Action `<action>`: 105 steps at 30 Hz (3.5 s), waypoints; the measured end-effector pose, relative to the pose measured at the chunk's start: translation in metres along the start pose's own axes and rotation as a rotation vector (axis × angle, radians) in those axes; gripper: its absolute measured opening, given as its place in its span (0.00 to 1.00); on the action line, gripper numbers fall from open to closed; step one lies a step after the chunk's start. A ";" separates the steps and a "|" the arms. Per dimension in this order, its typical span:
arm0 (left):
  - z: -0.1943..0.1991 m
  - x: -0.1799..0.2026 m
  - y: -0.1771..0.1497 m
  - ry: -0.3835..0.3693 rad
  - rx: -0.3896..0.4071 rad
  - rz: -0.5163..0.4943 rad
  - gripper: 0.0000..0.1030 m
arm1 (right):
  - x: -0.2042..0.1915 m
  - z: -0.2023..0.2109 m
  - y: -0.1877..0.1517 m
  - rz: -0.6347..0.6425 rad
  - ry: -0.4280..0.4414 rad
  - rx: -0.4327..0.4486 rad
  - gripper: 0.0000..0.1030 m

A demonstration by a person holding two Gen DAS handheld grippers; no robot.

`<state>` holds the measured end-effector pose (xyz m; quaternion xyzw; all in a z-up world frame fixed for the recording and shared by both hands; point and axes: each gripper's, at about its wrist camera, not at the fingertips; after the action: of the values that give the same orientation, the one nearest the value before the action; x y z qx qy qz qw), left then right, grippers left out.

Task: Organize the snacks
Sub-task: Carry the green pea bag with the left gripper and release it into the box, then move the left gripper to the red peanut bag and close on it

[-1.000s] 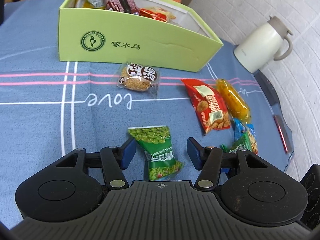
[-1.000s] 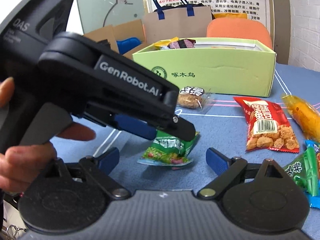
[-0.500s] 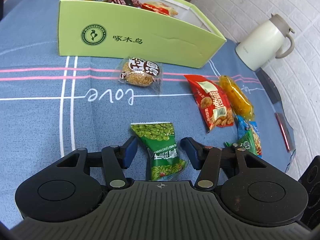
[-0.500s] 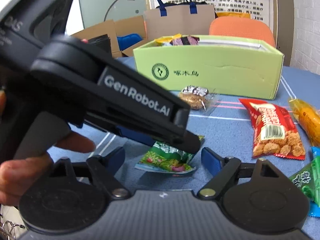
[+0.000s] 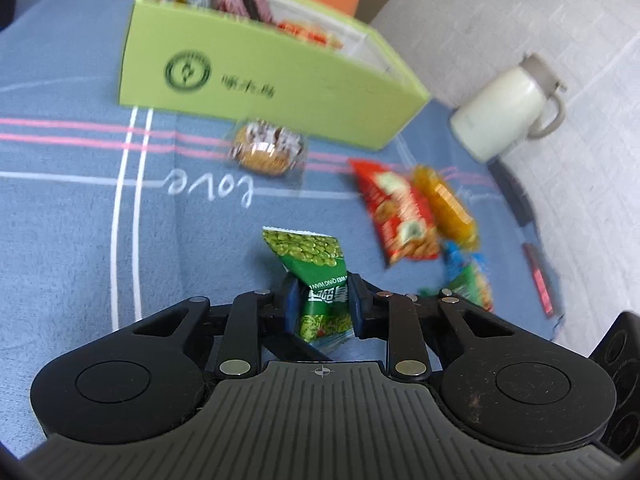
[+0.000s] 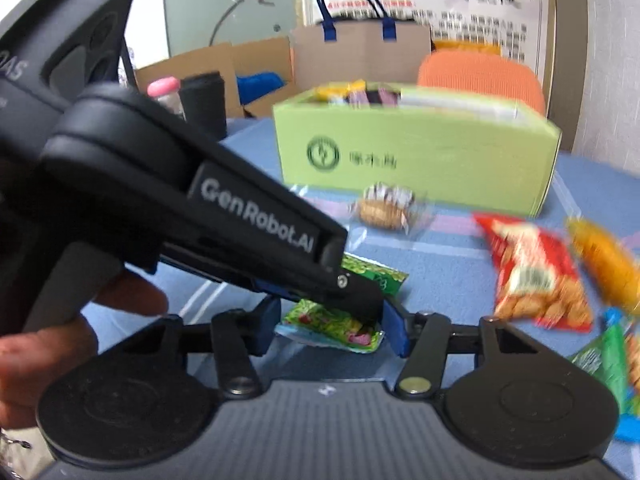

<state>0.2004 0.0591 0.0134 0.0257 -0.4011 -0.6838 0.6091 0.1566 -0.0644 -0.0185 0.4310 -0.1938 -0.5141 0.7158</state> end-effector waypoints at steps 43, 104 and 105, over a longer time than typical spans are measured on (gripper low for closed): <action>-0.021 0.018 0.071 0.027 0.180 -0.110 0.54 | 0.125 -0.019 0.056 -0.050 -0.105 -0.033 0.91; -0.008 -0.002 0.008 0.027 -0.014 -0.057 0.66 | 0.037 0.002 -0.008 -0.142 0.016 -0.076 0.99; -0.011 -0.003 0.010 0.027 -0.021 -0.050 0.66 | 0.038 0.000 -0.009 -0.145 0.019 -0.080 0.99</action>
<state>0.2151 0.0568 0.0097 0.0386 -0.3849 -0.7024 0.5975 0.1663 -0.0996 -0.0318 0.4199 -0.1344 -0.5677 0.6953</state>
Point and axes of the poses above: each gripper's, at about its wrist camera, not at the fingertips, and z roughly against the way its jaws point, x to its right, y to its top, and after that the axes turned 8 degrees about -z, right-handed
